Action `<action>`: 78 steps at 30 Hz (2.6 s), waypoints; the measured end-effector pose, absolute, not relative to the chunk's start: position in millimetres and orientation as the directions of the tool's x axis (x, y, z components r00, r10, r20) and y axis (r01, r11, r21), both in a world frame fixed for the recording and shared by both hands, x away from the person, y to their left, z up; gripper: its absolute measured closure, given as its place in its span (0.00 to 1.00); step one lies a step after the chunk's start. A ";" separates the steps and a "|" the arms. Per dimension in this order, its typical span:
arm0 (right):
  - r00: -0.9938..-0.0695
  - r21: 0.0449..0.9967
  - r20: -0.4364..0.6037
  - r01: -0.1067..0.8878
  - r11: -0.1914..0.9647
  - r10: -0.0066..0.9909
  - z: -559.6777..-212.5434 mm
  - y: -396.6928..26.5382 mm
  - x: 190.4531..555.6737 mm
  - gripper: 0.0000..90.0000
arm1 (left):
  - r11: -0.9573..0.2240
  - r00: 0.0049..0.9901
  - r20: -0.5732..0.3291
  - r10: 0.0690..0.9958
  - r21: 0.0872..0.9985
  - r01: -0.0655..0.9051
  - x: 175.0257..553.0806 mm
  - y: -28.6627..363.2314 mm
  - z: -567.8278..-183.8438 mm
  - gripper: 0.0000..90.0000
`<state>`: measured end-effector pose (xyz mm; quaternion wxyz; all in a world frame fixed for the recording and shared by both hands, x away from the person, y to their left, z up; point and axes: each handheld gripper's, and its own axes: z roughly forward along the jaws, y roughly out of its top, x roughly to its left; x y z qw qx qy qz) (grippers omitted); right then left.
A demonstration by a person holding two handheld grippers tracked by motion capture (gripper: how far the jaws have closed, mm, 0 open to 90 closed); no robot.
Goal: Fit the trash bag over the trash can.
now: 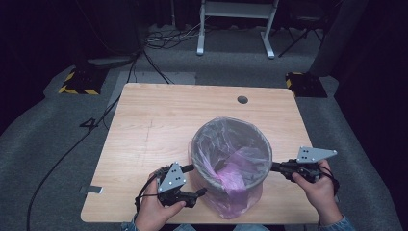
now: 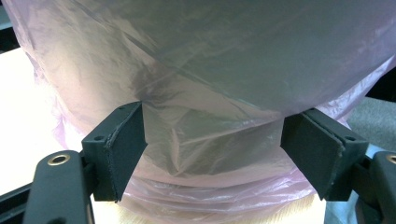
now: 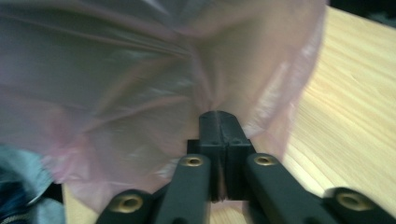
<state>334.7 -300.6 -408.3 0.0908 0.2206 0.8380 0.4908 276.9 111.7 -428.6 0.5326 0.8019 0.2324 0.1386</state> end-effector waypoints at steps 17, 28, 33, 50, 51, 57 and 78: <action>-0.920 0.896 0.035 0.202 0.395 0.390 -382.1 -290.2 328.4 1.00 | -0.311 0.852 -0.013 0.523 0.928 0.205 284.5 120.7 -410.0 1.00; -0.862 0.877 0.076 0.297 0.378 0.502 -392.9 -300.2 356.5 1.00 | -0.316 0.804 -0.018 0.595 0.914 0.255 295.9 134.0 -413.1 1.00; -0.843 0.830 0.100 0.364 0.423 0.528 -421.4 -292.5 375.1 1.00 | -0.328 0.762 -0.026 0.648 0.893 0.310 315.2 143.1 -429.8 1.00; -0.802 0.746 0.154 0.478 0.464 0.578 -453.9 -309.6 371.2 0.54 | -0.240 0.740 -0.128 0.660 0.898 0.369 313.5 166.7 -458.8 0.50; -0.806 0.763 0.133 0.455 0.459 0.577 -447.5 -312.3 367.7 0.47 | -0.237 0.739 -0.121 0.663 0.902 0.360 311.0 169.0 -457.2 0.46; -0.813 0.831 0.085 0.377 0.409 0.575 -404.2 -321.2 352.5 0.34 | -0.245 0.716 -0.095 0.691 0.902 0.355 305.3 176.5 -453.7 0.36; -0.843 0.893 0.009 0.248 0.375 0.537 -296.3 -268.9 364.5 0.23 | -0.271 0.654 -0.059 0.754 0.879 0.392 293.4 197.3 -457.0 0.34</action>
